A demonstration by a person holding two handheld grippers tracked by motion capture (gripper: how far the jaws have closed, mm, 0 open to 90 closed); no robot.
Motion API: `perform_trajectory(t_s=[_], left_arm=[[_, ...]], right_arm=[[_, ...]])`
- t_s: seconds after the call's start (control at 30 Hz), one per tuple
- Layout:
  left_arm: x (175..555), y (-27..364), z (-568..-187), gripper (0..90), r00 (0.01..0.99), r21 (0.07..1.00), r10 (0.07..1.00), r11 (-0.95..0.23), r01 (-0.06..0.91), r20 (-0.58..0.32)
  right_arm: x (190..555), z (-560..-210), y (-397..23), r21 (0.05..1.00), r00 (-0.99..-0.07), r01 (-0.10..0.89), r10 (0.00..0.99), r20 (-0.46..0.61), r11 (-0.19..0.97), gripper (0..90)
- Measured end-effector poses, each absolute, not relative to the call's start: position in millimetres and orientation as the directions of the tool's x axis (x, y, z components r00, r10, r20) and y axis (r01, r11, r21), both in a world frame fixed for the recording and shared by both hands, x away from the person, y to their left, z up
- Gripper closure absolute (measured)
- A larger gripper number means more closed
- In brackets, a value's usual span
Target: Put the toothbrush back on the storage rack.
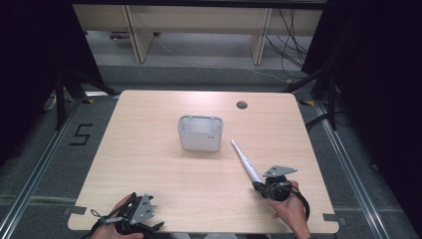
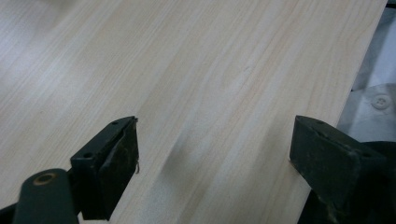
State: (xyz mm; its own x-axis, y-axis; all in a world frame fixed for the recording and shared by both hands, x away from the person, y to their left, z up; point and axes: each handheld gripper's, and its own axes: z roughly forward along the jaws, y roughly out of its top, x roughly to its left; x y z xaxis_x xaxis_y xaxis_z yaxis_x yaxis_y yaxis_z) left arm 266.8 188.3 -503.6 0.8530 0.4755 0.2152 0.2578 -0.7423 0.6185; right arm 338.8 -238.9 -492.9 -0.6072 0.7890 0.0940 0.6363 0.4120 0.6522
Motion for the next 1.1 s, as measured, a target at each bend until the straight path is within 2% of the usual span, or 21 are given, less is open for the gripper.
perform_trajectory(t_s=[0.1,0.17,0.47,0.57,0.67,0.83,0.87,0.9,1.1], left_arm=[[267,188,-504,15.3,0.852,0.617,0.477,-0.742,0.26,0.215],[267,188,-504,15.3,0.853,0.618,0.475,-0.743,0.257,0.216],[267,188,-504,15.3,0.852,0.619,0.477,-0.742,0.259,0.216],[267,188,-503,15.3,0.853,0.617,0.476,-0.743,0.26,0.215],[267,188,-504,15.3,0.852,0.616,0.477,-0.743,0.26,0.215],[267,188,-504,15.3,0.852,0.616,0.477,-0.743,0.261,0.215],[267,188,-504,15.3,0.852,0.619,0.477,-0.742,0.259,0.215],[267,188,-504,15.3,0.852,0.619,0.477,-0.742,0.259,0.215],[267,188,-504,15.3,0.852,0.617,0.477,-0.743,0.261,0.213]], right_arm=[[342,-494,-246,0.666,-0.62,0.613,0.781,0.072,0.425,89.9],[340,-495,-249,0.659,-0.591,0.637,0.802,0.085,0.4,89.8],[344,-495,-271,0.659,-0.578,0.636,0.814,0.062,0.401,89.8],[343,-496,-273,0.674,-0.554,0.636,0.83,0.061,0.375,89.8],[343,-494,-279,0.644,-0.528,0.674,0.846,0.077,0.362,89.7],[346,-494,-286,0.657,-0.519,0.659,0.854,0.043,0.367,89.7],[346,-493,-286,0.64,-0.49,0.69,0.869,0.071,0.338,89.7],[348,-495,-290,0.652,-0.509,0.666,0.859,0.043,0.362,89.7],[352,-493,-295,0.654,-0.494,0.667,0.869,0.03,0.357,89.5]])
